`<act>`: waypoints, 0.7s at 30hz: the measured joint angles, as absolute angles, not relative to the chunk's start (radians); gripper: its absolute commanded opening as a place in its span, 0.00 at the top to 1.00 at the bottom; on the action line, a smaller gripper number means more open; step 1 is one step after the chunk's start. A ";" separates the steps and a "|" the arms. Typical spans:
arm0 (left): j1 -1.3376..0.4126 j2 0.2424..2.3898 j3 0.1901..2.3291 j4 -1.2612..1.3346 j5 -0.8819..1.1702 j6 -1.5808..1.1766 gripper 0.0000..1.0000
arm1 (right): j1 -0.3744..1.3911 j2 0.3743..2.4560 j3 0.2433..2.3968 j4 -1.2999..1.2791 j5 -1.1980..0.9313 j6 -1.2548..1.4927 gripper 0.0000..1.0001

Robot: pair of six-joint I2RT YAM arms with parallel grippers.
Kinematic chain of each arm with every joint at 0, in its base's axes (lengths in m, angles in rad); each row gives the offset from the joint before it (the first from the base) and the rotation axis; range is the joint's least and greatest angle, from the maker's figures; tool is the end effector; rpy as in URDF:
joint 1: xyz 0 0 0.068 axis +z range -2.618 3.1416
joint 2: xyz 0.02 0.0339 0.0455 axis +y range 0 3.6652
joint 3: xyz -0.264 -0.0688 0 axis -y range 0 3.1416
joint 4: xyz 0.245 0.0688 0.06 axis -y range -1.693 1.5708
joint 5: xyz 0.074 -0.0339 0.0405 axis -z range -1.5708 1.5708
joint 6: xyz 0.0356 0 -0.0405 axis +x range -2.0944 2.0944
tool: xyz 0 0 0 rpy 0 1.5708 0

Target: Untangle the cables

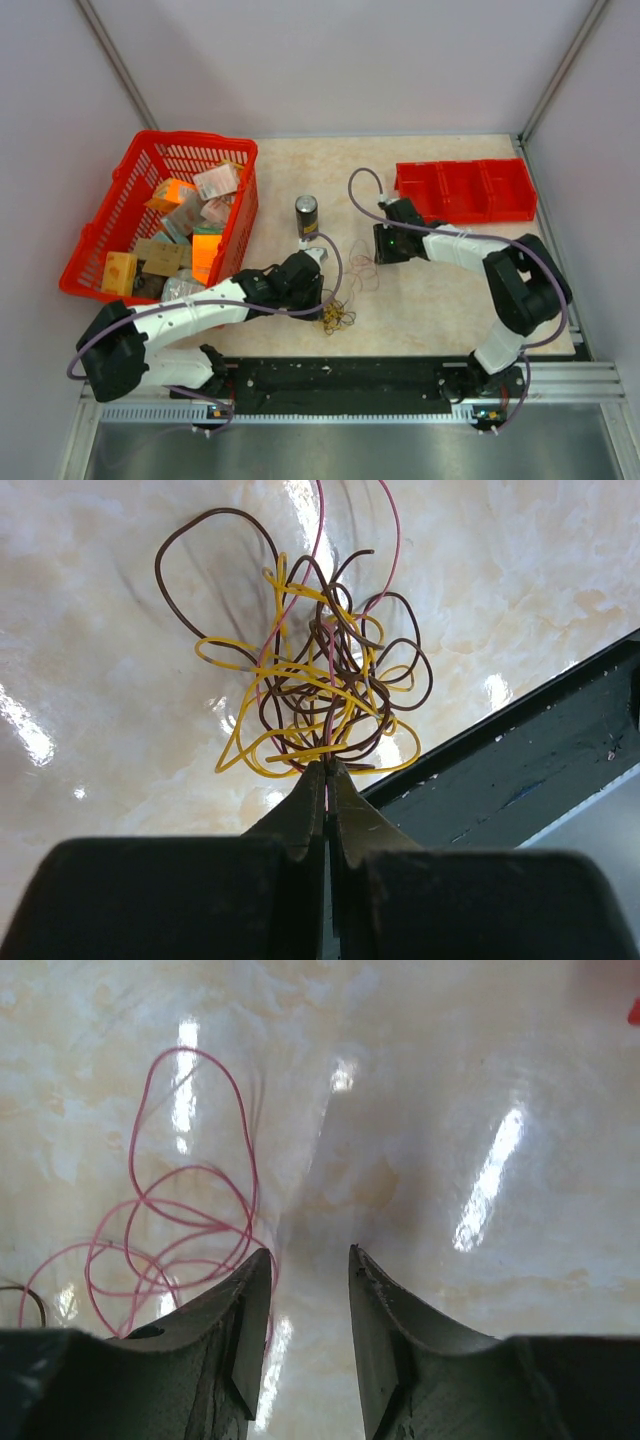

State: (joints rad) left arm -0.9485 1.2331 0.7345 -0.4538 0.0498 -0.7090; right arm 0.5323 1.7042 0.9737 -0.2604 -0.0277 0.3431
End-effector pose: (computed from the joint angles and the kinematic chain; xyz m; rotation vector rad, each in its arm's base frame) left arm 0.1384 -0.1960 0.2089 0.3412 2.6574 -0.6759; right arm 0.2905 0.1722 0.1647 -0.2567 2.5917 0.3620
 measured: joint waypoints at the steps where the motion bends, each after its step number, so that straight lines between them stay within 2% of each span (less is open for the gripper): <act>1: -0.949 1.232 0.735 -0.456 0.047 -0.709 1.00 | 0.532 1.688 0.958 -0.260 -0.027 0.344 0.62; 9: -0.949 1.232 0.749 -0.481 0.036 -0.707 1.00 | 0.535 1.539 0.830 -0.218 -0.055 0.355 0.62; 16: -0.949 1.226 0.765 -0.486 0.041 -0.706 1.00 | 0.608 1.597 0.842 -0.226 0.021 0.392 0.63; 21: -0.949 1.197 0.765 -0.487 0.054 -0.710 1.00 | 0.648 1.664 0.912 -0.233 0.113 0.417 0.70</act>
State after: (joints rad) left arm -0.9489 1.1973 0.7654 -0.4870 0.0540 -0.7097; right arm 0.6483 1.6642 0.9119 -0.2333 0.1131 0.4168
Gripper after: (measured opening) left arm 0.010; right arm 0.343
